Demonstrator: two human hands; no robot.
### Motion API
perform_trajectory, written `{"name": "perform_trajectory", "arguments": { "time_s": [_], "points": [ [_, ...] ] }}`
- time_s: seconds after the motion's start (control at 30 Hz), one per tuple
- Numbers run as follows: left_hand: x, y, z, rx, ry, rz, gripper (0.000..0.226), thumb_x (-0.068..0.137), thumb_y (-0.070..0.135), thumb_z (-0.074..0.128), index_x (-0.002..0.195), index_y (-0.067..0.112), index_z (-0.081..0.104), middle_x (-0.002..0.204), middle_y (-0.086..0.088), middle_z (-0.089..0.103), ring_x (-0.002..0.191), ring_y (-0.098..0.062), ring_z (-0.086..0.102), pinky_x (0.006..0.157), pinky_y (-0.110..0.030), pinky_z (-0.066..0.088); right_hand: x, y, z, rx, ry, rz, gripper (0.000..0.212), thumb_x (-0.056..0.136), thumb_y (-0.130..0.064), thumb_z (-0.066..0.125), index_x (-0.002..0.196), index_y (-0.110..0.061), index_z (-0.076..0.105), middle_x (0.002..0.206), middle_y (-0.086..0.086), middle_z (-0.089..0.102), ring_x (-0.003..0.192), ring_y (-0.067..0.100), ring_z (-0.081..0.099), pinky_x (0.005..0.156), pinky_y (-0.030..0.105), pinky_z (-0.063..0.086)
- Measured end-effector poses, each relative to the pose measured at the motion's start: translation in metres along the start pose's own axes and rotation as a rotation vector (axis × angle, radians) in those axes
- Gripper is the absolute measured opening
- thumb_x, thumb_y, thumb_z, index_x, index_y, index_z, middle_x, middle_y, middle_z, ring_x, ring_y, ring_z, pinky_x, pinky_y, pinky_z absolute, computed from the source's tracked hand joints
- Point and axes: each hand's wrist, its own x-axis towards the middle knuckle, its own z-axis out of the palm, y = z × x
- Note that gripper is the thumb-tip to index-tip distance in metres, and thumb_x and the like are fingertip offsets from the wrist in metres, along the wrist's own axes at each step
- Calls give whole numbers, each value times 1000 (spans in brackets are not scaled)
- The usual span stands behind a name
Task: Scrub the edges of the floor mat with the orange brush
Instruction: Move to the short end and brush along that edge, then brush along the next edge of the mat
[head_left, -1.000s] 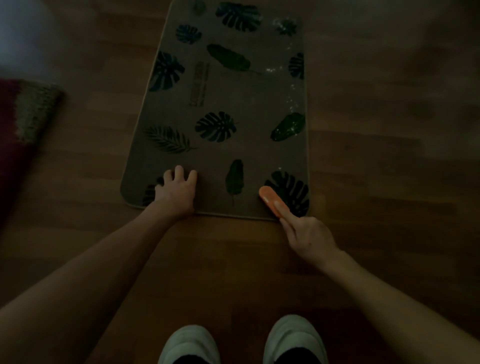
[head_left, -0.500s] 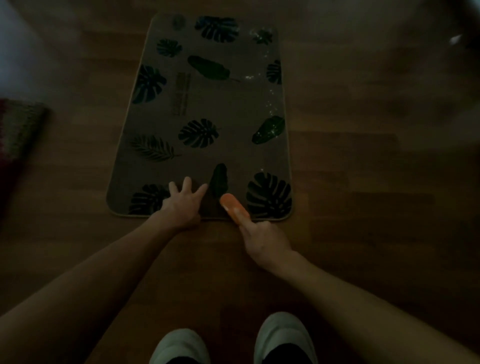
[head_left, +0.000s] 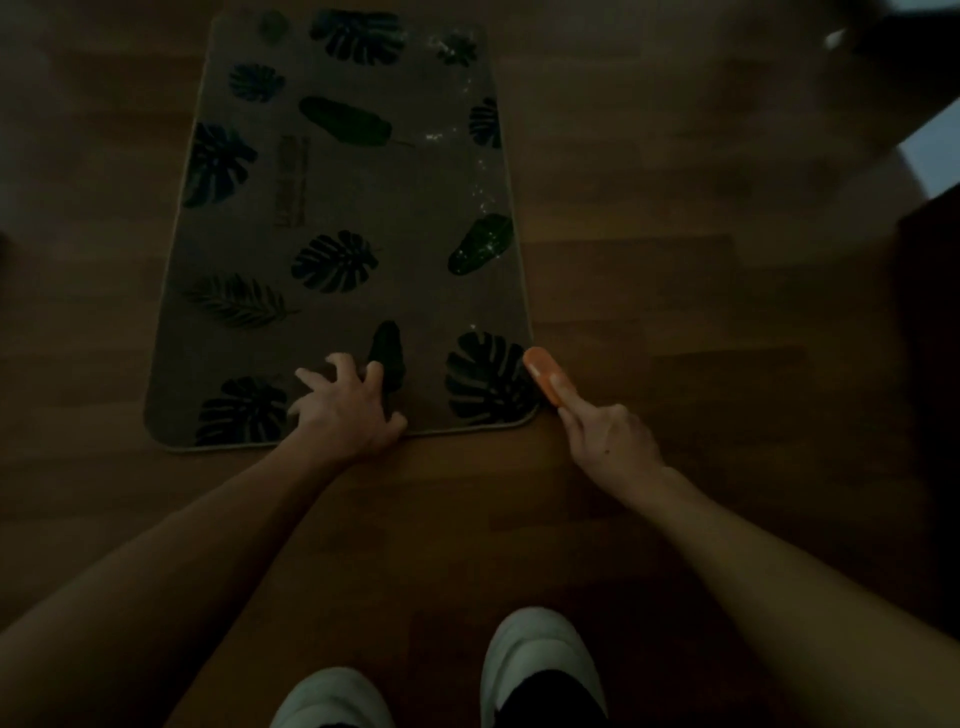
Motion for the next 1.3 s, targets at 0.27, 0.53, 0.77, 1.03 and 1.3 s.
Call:
{"name": "perform_trajectory", "arguments": {
  "time_s": [0.27,0.53,0.77,1.03,1.3],
  "points": [
    [2,-4,-43,-304,51,78,42,90,44,64,120,17,52,113,-5,52,97,-21,58,76,-36,52,7,-25,-26,399,131,-89,49,105,-40,44,153,-37,34,69,1,63,54,14,58,47,23,41],
    [9,8,-59,-965,231,275,26,96,27,63,121,26,58,106,13,61,87,3,57,63,-11,40,28,-56,-31,554,71,-129,47,103,-32,53,148,-33,43,72,-14,57,56,-5,55,51,14,42],
    [16,9,-96,-1244,300,338,43,93,18,66,134,23,55,125,7,62,111,-1,60,93,-29,53,72,-83,-63,583,29,-163,47,102,-36,54,148,-35,43,75,-5,61,54,4,53,49,22,44],
    [-78,3,-198,-1343,216,259,43,94,16,65,135,27,53,128,7,61,116,-5,60,99,-42,53,25,-126,-198,720,-119,-63,46,103,-36,52,148,-35,44,86,-13,63,61,-4,55,52,13,41],
    [-277,-24,-433,-1468,146,131,43,95,15,63,136,25,54,130,6,60,119,-8,59,99,-45,53,-84,-206,-482,773,-191,-7,48,103,-37,51,150,-28,43,104,-17,65,73,-15,59,62,7,45]
  ]
}}
